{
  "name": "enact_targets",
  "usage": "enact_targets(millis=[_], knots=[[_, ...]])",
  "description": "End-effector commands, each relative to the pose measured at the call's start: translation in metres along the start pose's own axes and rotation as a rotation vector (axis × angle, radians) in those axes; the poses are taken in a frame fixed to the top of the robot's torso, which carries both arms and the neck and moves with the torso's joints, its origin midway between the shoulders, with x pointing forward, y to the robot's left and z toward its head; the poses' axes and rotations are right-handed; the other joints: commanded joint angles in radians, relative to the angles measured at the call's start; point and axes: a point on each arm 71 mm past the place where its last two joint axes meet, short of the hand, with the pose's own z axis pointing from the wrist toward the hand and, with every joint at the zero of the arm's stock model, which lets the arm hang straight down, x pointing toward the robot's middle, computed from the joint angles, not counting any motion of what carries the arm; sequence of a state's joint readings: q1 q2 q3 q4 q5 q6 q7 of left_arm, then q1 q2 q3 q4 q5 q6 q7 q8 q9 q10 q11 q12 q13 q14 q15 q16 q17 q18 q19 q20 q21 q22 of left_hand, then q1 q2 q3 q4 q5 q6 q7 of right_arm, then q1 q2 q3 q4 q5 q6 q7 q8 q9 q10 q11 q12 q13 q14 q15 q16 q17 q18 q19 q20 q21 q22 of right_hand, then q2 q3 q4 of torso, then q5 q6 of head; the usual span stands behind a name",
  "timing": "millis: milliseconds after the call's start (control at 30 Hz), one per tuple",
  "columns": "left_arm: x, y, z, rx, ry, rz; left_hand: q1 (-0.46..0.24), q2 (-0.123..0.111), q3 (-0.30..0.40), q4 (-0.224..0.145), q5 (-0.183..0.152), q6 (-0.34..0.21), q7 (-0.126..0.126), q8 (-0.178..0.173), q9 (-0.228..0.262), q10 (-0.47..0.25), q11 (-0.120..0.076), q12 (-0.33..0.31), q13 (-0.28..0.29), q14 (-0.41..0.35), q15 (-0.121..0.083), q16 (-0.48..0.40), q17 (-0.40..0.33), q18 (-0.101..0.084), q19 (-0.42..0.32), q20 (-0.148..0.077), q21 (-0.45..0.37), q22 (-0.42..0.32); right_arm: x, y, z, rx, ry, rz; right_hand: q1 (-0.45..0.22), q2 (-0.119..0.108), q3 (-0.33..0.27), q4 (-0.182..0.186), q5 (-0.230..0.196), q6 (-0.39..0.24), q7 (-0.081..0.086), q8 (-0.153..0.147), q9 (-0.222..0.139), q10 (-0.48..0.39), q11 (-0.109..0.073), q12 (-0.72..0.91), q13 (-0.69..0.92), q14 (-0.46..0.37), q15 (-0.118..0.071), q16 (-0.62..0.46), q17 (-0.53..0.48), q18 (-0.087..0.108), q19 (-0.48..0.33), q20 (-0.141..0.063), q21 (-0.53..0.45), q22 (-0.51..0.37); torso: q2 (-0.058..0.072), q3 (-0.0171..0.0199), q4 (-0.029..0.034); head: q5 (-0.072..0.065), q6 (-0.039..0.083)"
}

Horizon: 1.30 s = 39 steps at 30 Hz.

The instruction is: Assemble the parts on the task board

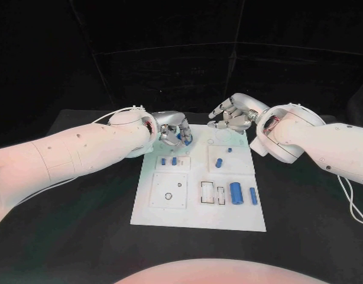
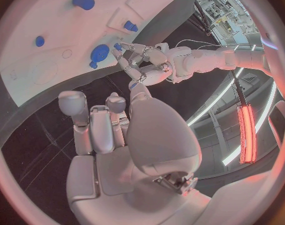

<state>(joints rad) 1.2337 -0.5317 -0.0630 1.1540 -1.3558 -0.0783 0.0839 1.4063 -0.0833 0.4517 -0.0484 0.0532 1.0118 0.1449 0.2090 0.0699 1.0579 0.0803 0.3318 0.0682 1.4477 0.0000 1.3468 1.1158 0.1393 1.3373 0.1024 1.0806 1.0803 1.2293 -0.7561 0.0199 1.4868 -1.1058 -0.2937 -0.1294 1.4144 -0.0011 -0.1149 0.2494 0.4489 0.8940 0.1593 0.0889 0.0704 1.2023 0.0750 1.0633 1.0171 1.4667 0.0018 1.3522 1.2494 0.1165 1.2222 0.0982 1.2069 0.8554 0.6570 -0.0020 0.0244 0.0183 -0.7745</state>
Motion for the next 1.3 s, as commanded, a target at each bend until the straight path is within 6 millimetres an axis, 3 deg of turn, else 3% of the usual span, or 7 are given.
enact_targets(millis=[33,300,600,1300], knots=[[-0.002,0.005,-0.004,-0.020,0.006,-0.041,-0.012,0.000,0.006,0.001,0.000,0.007,0.002,-0.004,-0.001,0.007,0.002,-0.007,0.000,0.006,0.000,0.006,-0.001,-0.021,0.009,-0.001,0.006,0.003,-0.001,0.001,0.000,-0.004,-0.004,0.001,0.009,-0.001,0.002,0.006,0.004,-0.005,0.004,0.002,-0.001,-0.006,-0.002,-0.005,0.000,0.034,-0.008,-0.006,0.000,0.017,-0.007,0.002,-0.003,0.000,0.000,0.0002,0.0011,0.003,0.000],[-0.003,0.024,-0.016,-0.077,0.045,-0.049,-0.017,-0.006,0.008,-0.001,0.000,0.011,0.001,-0.005,-0.001,0.012,0.002,-0.009,0.000,0.005,0.000,0.005,-0.005,-0.021,0.010,-0.001,0.009,0.006,-0.002,0.000,0.000,-0.003,-0.004,0.001,0.009,-0.001,0.002,0.006,0.004,-0.005,0.004,0.002,-0.001,-0.006,-0.002,-0.005,0.000,0.034,-0.008,-0.006,0.000,0.017,-0.007,0.002,-0.003,0.000,0.002,-0.0008,-0.0015,0.007,-0.001],[0.003,0.032,-0.016,-0.113,0.094,-0.035,-0.020,-0.010,0.008,-0.002,0.000,0.013,0.000,-0.006,-0.001,0.014,0.001,-0.010,0.000,0.005,0.000,0.004,-0.008,-0.021,0.009,0.000,0.007,0.005,-0.001,0.001,0.000,-0.006,-0.003,0.001,0.011,0.001,0.004,0.008,0.005,-0.004,0.004,0.004,0.000,-0.005,-0.002,-0.002,0.002,0.034,-0.008,-0.006,0.000,0.017,-0.007,0.002,-0.003,-0.001,0.002,-0.0003,-0.0041,0.010,-0.002],[0.008,0.035,-0.015,-0.135,0.131,-0.029,-0.020,-0.010,0.011,-0.005,0.000,0.018,-0.001,-0.006,0.000,0.020,0.000,-0.011,0.001,0.003,0.000,0.003,-0.011,-0.021,0.008,0.000,0.010,0.008,-0.001,0.001,0.000,-0.007,-0.002,0.001,0.011,0.001,0.004,0.008,0.005,-0.004,0.004,0.004,0.000,-0.005,-0.002,-0.002,0.002,0.034,-0.008,-0.006,0.000,0.017,-0.007,0.002,-0.003,-0.001,0.001,0.0007,-0.0028,0.010,-0.005]])
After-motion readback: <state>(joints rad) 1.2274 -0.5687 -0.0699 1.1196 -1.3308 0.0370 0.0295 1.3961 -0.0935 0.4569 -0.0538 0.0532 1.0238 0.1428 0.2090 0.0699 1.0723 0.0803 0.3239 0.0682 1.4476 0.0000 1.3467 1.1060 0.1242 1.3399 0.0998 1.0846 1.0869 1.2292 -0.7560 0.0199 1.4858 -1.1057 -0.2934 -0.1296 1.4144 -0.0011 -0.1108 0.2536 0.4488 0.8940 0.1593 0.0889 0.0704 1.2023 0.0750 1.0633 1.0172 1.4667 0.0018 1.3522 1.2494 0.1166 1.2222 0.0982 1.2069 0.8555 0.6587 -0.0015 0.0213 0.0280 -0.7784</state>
